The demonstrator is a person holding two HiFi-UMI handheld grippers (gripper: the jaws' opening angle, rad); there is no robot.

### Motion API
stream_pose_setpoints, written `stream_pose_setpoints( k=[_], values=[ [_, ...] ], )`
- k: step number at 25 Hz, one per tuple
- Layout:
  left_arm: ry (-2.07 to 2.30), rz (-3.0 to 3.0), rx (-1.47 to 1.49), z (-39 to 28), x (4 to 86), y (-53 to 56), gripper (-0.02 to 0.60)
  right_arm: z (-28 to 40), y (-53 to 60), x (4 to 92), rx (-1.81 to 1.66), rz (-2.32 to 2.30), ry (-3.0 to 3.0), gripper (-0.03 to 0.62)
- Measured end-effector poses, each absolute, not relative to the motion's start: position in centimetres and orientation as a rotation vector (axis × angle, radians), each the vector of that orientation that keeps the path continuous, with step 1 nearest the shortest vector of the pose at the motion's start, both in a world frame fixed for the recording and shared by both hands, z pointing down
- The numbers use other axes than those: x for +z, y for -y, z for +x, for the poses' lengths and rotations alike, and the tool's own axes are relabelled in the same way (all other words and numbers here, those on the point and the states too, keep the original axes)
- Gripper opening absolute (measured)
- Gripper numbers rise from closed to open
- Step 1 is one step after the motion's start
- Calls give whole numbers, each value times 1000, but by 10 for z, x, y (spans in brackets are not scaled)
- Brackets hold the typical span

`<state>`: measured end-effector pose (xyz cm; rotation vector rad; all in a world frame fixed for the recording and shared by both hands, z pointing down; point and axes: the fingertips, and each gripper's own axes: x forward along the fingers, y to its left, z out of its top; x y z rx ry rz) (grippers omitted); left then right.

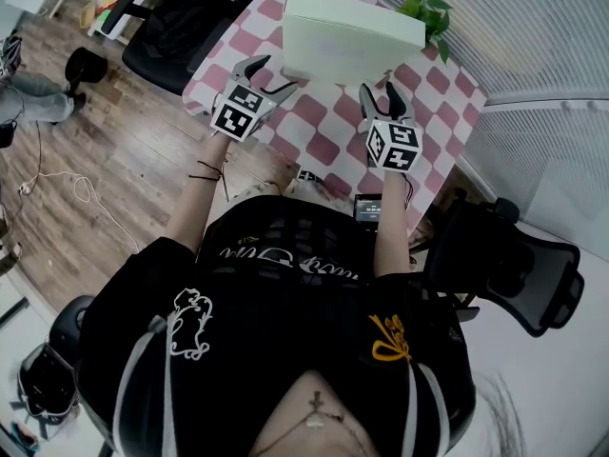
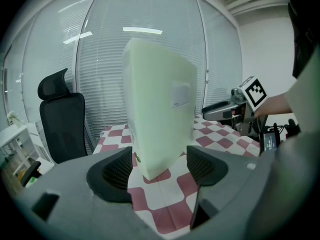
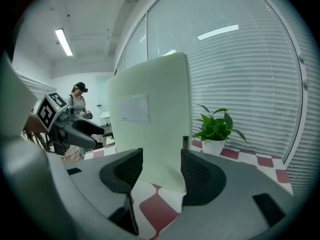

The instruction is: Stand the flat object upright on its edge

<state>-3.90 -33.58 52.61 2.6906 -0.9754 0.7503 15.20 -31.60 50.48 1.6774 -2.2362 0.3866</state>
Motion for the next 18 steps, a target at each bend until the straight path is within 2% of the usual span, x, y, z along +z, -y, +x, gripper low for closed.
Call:
stream_pose_setpoints(
  k=[3,7,9,18],
  values=[
    [954,2715,696,-40,517,322,342,139,305,500,402,1676,2260,237],
    [928,2765,639,-41,505,303,244,115,287,496,403,1655,2290,195],
    [913,2779,603,-44,500,293,220,100,276,495,404,1642,2307,174],
    [816,2838,553,-70,488,225,189,37,218,489,393,1624,2347,77]
  ],
)
